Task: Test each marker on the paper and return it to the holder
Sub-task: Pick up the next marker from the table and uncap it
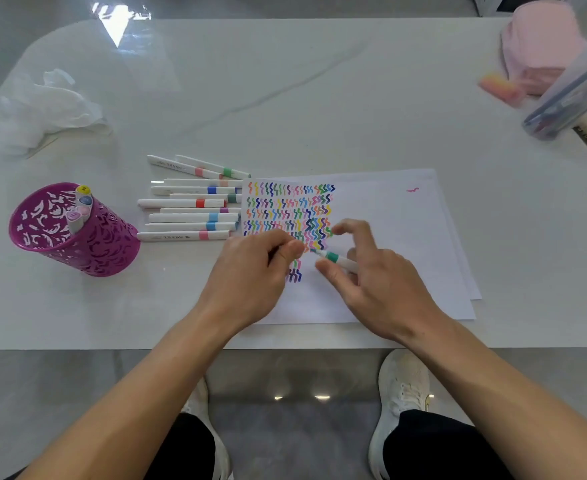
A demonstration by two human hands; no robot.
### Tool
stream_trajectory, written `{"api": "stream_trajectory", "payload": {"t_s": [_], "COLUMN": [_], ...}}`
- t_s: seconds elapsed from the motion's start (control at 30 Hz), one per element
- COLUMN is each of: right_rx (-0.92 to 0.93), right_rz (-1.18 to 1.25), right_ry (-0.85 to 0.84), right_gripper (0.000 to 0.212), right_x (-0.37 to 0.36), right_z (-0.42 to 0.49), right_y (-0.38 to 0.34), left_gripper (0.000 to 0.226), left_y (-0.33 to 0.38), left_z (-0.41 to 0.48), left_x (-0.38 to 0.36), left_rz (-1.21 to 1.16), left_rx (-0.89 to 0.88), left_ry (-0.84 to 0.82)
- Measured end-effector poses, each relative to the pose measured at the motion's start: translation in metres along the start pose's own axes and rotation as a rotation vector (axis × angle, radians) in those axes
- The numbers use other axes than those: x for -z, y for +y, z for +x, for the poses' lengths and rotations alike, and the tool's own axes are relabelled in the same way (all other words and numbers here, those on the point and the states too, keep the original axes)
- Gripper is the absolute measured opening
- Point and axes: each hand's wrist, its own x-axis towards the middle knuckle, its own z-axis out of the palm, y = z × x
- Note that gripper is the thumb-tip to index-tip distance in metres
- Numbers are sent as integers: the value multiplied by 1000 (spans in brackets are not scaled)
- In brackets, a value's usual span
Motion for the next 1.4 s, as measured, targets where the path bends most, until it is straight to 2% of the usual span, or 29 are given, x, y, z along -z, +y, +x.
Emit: {"api": "stream_trajectory", "payload": {"t_s": [0.1, 0.2, 0.3, 0.37, 0.4, 0.5, 0.57, 0.63, 0.73, 0.77, 1.0, 1.4], "right_rx": [-40, -87, -245, -306, -302, -243, -265, -300, -272, -261, -213, -263], "right_rz": [236, 407, 832, 1011, 1019, 830, 763, 772, 775, 783, 749, 744], "right_ry": [13, 55, 43, 33, 27, 54, 69, 86, 93, 101, 197, 148], "right_gripper": [27, 19, 37, 41, 36, 6, 29, 39, 9, 8, 24, 24], "right_x": [7, 13, 22, 27, 28, 22, 16, 14, 13, 12, 5, -2], "right_z": [0, 5, 12, 15, 15, 13, 10, 10, 10, 10, 13, 16], "right_y": [3, 6, 7, 8, 10, 15, 15, 14, 14, 14, 18, 23], "left_gripper": [22, 20, 18, 16, 16, 14, 13, 14, 14, 14, 11, 10], "left_y": [-6, -8, -8, -9, -10, -11, -13, -13, -14, -15, -14, -14], "left_z": [2, 1, -1, -1, -1, -1, -1, -2, -2, -1, 1, 5], "left_x": [3, 2, -1, -2, -2, -2, -3, -3, -2, -2, -1, -2], "left_rz": [35, 124, 168, 159, 150, 157, 160, 163, 146, 143, 125, 97], "left_rx": [50, 23, -25, -39, -45, -64, -55, -42, -42, -37, -5, 20], "left_ry": [17, -38, -109, -128, -131, -130, -132, -144, -159, -167, -199, -218]}}
